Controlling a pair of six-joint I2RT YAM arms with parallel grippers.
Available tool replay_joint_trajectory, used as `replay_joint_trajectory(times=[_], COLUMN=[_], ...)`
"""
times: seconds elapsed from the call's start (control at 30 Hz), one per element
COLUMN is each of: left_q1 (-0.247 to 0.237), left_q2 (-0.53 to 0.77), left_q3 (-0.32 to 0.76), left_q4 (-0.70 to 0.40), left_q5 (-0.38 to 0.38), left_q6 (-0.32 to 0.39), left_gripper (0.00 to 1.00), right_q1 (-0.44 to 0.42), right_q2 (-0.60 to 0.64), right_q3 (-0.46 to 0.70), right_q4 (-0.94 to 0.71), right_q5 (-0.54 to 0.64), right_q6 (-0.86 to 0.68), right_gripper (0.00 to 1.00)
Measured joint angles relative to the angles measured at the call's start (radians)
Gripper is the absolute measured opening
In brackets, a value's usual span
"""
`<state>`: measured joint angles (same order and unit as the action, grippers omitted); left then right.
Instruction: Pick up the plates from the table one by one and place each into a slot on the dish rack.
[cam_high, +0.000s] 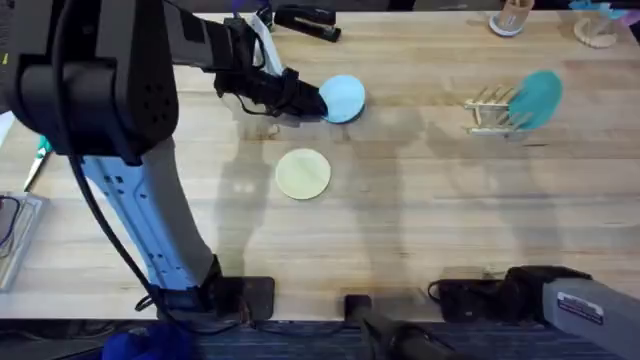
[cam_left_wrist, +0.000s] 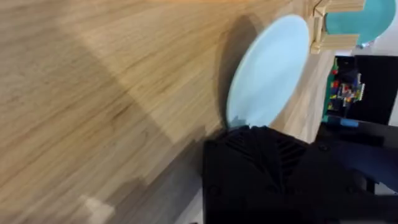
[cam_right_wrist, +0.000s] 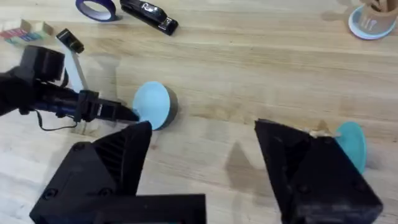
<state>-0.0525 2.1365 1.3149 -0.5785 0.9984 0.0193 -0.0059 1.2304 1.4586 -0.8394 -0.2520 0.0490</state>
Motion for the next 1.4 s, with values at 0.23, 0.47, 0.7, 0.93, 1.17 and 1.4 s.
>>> replay_joint_trajectory(times=[0.23,0.47,0.7,0.93,1.17,1.4], left_q1=[0.0,0.0,0.0,0.0,0.0,0.0], left_q2=[0.0,0.0,0.0,0.0,0.0,0.0], left_q3=[-0.003,-0.003,-0.003,-0.003,-0.003,-0.003], left_q4=[0.007,0.009,0.01,0.01,0.011,0.011], left_q5=[0.003,0.002,0.001,0.001,0.001,0.001], left_q6=[-0.016,-0.024,-0.028,-0.028,-0.035,-0.036], left_gripper=[0.041,0.041,0.041,0.042,0.041,0.042], right_q1=[0.0,0.0,0.0,0.005,0.078,0.103], right_q2=[0.0,0.0,0.0,0.01,0.129,0.289], right_q3=[0.0,0.0,0.0,0.001,0.005,0.005], right_q4=[0.0,-0.001,-0.007,-0.006,0.025,0.092], right_q5=[0.0,0.0,-0.003,-0.006,-0.076,-0.143], right_q6=[0.0,0.0,0.116,0.264,0.244,0.194], right_gripper=[0.996,0.995,0.996,0.995,0.996,0.996])
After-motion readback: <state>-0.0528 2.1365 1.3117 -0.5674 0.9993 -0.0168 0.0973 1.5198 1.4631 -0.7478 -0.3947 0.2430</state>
